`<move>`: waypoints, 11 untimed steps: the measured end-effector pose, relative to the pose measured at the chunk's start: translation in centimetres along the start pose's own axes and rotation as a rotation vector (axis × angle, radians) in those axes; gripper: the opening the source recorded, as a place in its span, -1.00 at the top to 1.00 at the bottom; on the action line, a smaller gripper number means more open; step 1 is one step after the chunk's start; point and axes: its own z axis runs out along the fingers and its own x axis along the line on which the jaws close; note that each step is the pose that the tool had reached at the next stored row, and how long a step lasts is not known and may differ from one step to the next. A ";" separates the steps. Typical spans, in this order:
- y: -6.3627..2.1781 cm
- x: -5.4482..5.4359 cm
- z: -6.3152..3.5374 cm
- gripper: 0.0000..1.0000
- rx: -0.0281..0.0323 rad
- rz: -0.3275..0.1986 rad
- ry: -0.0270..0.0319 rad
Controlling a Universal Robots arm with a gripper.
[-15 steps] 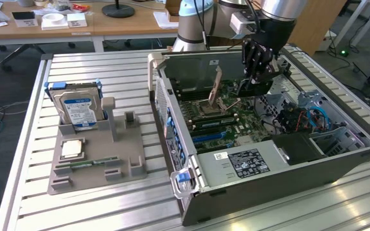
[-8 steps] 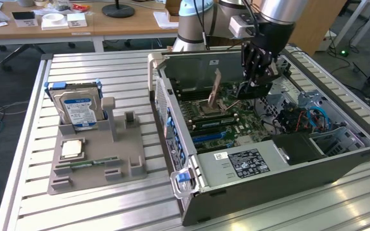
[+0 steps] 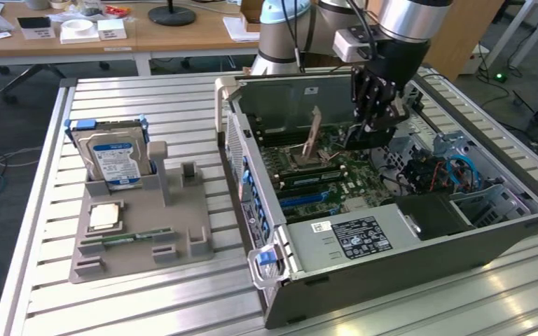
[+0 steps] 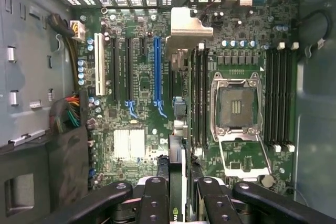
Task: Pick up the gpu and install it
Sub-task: 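Insert the gpu into the slot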
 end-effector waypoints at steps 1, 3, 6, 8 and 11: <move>0.09 0.0 0.14 0.48 0.0003 0.000 0.0000; 0.20 0.0 0.33 0.48 0.0005 0.000 0.0000; 0.20 0.0 0.32 0.48 0.0005 0.000 0.0003; 0.21 0.0 0.33 0.48 0.0005 0.000 0.0001; 0.21 0.0 0.33 0.48 0.0005 0.000 0.0001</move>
